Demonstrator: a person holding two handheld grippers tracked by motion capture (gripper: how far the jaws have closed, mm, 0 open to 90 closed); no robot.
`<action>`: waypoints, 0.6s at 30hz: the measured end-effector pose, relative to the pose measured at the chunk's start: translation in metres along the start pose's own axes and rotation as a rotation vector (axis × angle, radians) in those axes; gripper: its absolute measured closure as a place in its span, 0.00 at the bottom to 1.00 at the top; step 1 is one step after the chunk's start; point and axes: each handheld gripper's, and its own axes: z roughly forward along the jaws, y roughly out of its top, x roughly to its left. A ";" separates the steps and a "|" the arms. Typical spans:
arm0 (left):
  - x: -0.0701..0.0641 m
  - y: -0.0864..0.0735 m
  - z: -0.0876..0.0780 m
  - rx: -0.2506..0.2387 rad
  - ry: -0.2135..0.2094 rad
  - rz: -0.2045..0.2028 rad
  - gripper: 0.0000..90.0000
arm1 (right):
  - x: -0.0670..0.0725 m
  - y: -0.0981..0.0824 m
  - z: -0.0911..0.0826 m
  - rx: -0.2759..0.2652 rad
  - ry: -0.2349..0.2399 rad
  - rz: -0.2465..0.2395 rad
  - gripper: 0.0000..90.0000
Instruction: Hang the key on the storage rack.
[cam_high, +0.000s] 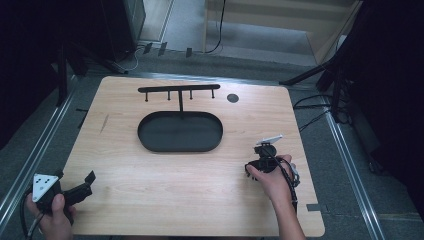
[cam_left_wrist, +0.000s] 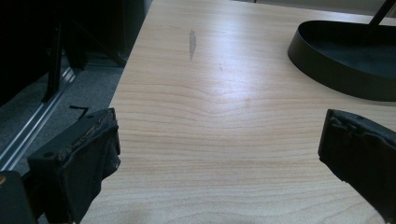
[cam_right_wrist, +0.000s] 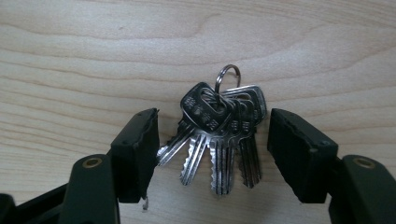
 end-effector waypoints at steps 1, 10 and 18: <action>0.000 0.000 0.000 0.000 0.000 -0.002 0.00 | -0.002 -0.001 0.000 0.002 -0.009 -0.004 0.40; 0.000 0.000 0.000 0.001 -0.001 -0.003 0.00 | -0.013 -0.010 -0.011 -0.006 0.025 -0.020 0.91; 0.000 0.000 0.000 0.001 0.001 0.000 0.00 | -0.014 -0.009 -0.040 -0.059 0.043 -0.100 0.97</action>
